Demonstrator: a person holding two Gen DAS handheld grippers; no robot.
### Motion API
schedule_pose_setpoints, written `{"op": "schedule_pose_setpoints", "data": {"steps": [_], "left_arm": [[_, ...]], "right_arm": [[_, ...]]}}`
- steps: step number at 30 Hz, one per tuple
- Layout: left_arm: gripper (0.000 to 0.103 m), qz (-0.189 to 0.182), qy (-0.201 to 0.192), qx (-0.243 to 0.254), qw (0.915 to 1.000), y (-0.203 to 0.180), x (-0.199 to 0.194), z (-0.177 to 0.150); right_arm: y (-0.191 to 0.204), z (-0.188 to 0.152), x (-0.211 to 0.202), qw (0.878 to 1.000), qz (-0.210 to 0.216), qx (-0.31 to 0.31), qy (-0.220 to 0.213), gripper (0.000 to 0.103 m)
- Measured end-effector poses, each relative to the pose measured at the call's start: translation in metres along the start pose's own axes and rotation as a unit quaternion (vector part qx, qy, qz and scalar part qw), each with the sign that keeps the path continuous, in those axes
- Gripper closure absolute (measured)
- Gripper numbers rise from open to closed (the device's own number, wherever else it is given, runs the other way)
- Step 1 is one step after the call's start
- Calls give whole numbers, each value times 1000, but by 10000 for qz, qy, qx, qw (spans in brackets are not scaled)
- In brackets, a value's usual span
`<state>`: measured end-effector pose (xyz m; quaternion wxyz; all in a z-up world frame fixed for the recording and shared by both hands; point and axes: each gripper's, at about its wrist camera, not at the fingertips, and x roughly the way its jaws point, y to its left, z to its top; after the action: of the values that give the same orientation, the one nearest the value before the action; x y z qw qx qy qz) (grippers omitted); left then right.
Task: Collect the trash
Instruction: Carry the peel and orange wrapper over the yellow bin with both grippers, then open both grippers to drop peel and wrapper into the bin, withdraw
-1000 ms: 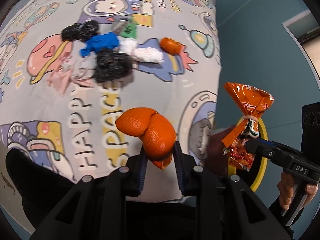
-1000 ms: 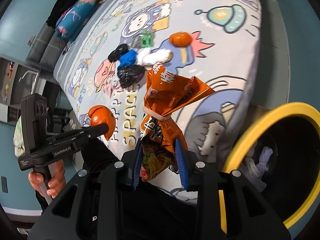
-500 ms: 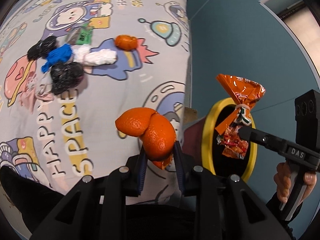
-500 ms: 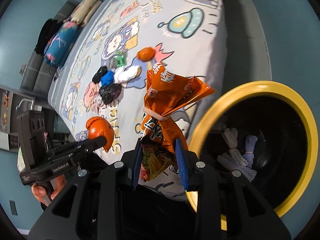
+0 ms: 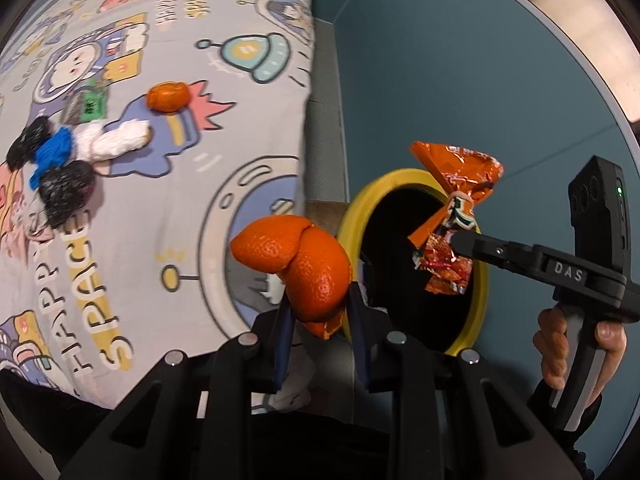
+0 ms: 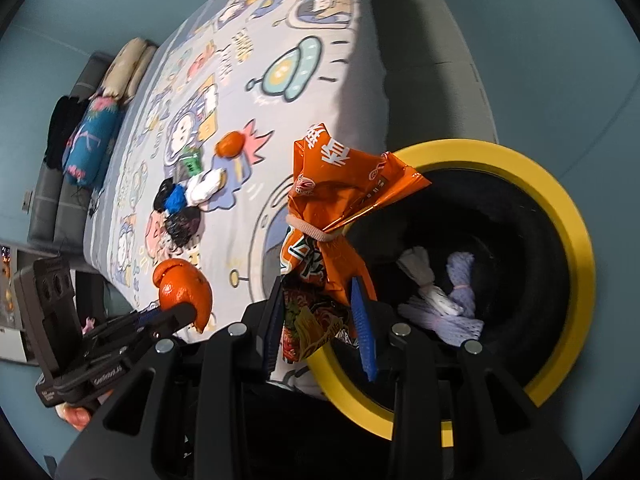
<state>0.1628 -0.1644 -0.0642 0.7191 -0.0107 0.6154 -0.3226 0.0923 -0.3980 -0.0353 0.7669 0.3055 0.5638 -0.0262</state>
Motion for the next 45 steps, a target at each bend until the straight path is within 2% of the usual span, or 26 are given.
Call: {"op": "schedule_pose_setpoints", "data": {"steps": [12,28,38,45], "left_arm": [[79,-113,291,486,9983,-47,30,-11],[79,-178,585,763,9952,-74,57,-18],[79,-235,496,975,9937,-85,55,-20],[76,-298,412,997,9937,-82,44,-22]], "right_arm": [[-35,0,-15,9991,-197,326,-206,72],[-61,6,-4,9972,-394,640,-50,70],[-65,8,3,9969,-401,672,9,68],[-68,10,-1,9964,-452,707,-80,61]]}}
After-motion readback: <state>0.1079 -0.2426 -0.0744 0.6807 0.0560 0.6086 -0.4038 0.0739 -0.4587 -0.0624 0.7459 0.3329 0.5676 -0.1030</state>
